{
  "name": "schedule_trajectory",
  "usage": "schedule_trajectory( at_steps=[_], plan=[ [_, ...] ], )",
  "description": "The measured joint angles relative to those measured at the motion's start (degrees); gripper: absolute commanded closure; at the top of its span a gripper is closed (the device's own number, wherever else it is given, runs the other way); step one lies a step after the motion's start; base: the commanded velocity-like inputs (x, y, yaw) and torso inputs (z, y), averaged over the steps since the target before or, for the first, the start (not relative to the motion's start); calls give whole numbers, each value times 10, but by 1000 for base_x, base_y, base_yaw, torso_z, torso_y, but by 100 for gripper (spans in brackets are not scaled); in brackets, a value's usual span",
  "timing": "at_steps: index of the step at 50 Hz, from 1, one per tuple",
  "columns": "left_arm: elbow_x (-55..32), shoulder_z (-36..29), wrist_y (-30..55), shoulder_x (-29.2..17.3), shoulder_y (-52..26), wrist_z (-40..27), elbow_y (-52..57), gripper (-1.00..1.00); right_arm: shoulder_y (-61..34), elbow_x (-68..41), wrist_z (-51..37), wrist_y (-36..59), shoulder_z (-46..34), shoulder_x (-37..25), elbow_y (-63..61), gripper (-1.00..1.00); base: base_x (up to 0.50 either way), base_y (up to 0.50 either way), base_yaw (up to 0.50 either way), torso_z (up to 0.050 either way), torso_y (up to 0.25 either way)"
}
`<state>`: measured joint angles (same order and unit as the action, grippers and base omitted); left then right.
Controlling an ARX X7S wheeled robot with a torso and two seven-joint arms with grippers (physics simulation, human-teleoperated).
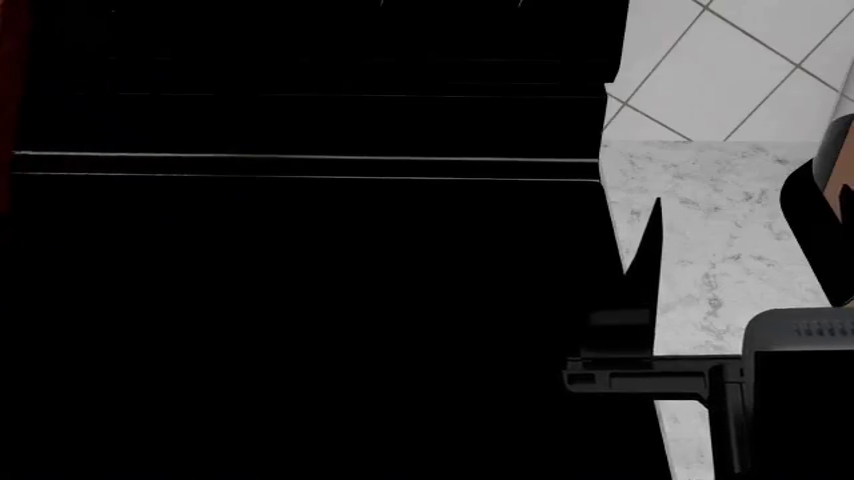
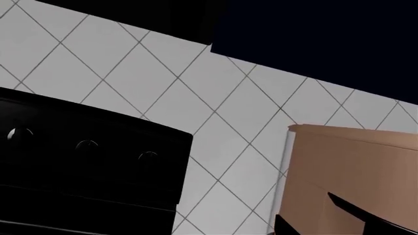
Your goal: Pick the salami from the counter and place it in the microwave.
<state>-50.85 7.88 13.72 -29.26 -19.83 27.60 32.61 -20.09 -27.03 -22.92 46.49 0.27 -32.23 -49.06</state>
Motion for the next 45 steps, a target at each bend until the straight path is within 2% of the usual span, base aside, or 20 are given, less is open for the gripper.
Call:
schedule_trajectory(
  at_steps=[12,25,45],
  plan=[
    [-26,-5,34,-14,-59,-53,33,100,-1,0,2,-10,-3,2,6,-100,0,0,0,0,0],
    [-59,-24,75,-18,-171,-115,49,100,-6,-1,3,-17,-6,3,11,-100,0,0,0,0,1],
    [-51,-65,107,-14,-311,-149,37,100,-5,-2,3,-28,-9,4,14,-100,0,0,0,0,0]
  ],
)
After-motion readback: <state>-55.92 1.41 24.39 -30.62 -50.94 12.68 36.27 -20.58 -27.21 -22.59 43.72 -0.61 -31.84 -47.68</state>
